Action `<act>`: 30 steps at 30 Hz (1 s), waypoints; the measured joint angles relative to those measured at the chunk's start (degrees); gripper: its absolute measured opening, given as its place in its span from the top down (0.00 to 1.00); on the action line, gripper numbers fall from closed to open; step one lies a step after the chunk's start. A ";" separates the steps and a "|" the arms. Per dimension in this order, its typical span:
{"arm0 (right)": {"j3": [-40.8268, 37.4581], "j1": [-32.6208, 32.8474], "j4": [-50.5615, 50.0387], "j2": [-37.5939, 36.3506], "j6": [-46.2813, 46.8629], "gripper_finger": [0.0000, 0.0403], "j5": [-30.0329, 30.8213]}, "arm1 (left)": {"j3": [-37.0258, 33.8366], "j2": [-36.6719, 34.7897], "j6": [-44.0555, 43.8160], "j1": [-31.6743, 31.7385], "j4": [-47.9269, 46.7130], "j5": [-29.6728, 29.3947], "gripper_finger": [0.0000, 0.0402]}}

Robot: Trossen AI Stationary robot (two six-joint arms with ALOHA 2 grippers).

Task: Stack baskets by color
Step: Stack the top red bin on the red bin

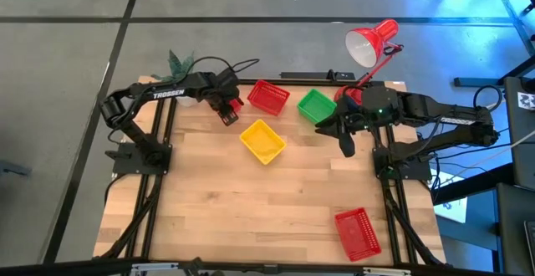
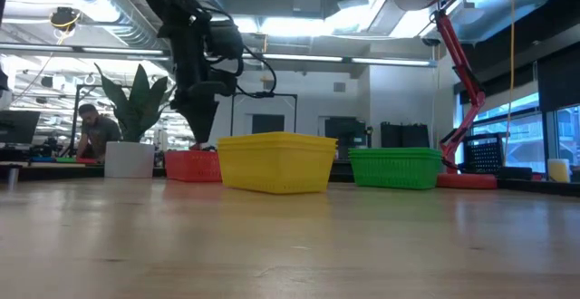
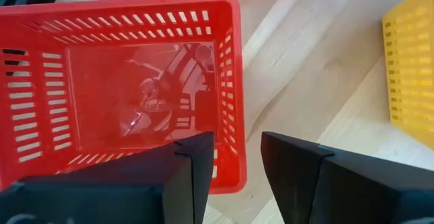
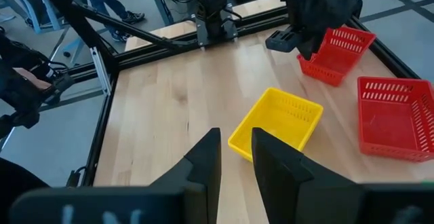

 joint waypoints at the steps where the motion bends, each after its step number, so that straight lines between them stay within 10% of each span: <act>1: 0.00 -0.01 0.00 0.00 0.00 0.79 0.00 | 0.00 0.37 0.00 0.00 0.33 0.00 0.71; 18: 0.00 0.00 -0.09 0.02 3.02 0.79 -0.04 | 0.00 7.91 4.25 -0.04 3.30 -0.59 0.72; 30: 0.00 0.00 -0.09 0.02 2.95 0.79 0.72 | 3.26 6.73 0.65 -0.87 0.36 -4.21 0.99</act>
